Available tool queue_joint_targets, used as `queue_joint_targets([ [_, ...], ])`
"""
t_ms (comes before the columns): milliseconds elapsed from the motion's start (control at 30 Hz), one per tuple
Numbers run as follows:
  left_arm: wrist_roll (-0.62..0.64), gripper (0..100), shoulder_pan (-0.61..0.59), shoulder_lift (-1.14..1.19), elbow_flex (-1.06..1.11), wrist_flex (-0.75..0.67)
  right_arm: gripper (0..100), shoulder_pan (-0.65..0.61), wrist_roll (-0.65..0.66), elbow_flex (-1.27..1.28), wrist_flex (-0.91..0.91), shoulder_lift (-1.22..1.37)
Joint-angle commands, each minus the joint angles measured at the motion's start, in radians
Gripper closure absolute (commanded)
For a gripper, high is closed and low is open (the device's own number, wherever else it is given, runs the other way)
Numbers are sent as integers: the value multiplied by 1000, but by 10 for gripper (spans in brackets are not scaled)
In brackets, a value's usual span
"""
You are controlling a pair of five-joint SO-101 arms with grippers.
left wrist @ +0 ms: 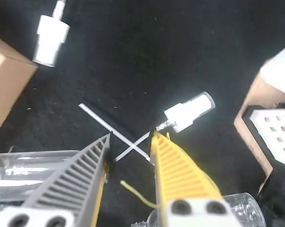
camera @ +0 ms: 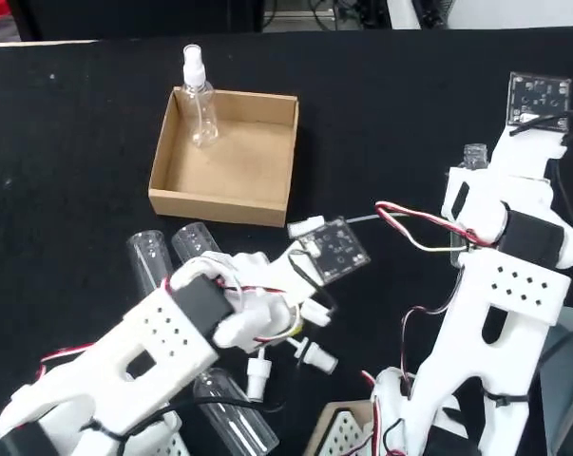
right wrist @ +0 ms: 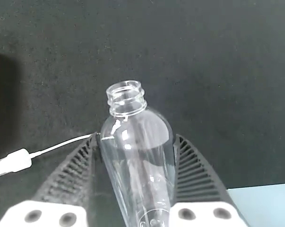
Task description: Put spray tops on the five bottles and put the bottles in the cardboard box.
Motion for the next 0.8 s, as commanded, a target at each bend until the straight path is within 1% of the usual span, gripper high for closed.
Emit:
queue_joint_targets([
  [0,-21,863,62,92,-35,-28,933,-26,11,-12,-31,-5],
  [133,-17,802,82,222,-91,-21,933,-26,11,-12,-31,-5],
  [333,-32,801,93,384,-176,-18,932,-9,11,-12,-29,-5],
  [433,-77,802,124,434,-194,-17,932,3,11,-12,-31,-5],
  [567,-86,802,163,483,-220,-17,932,5,11,-12,-31,-5],
  [667,-91,802,165,526,-246,-17,932,5,11,-12,-31,-5],
  [767,-130,802,165,575,-269,-17,932,5,11,-12,-31,-5],
])
